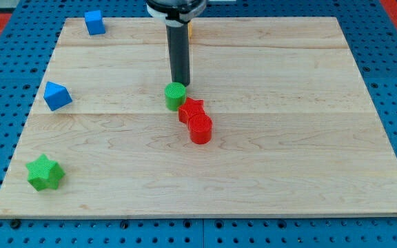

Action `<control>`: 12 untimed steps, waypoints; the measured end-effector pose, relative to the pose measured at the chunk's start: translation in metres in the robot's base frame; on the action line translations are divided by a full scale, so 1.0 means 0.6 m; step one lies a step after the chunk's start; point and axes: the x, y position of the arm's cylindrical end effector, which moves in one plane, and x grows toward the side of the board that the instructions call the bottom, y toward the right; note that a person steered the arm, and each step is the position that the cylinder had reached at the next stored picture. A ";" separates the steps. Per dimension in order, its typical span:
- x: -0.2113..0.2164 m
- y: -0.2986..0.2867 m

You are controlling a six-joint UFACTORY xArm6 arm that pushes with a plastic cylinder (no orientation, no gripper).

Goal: Push the green circle into the green star

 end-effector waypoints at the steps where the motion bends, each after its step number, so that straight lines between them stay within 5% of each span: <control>1: 0.043 -0.089; 2: 0.059 -0.123; 4: 0.015 0.030; 7: 0.164 -0.152; 9: 0.229 -0.157; 11: 0.229 -0.231; 12: 0.174 -0.292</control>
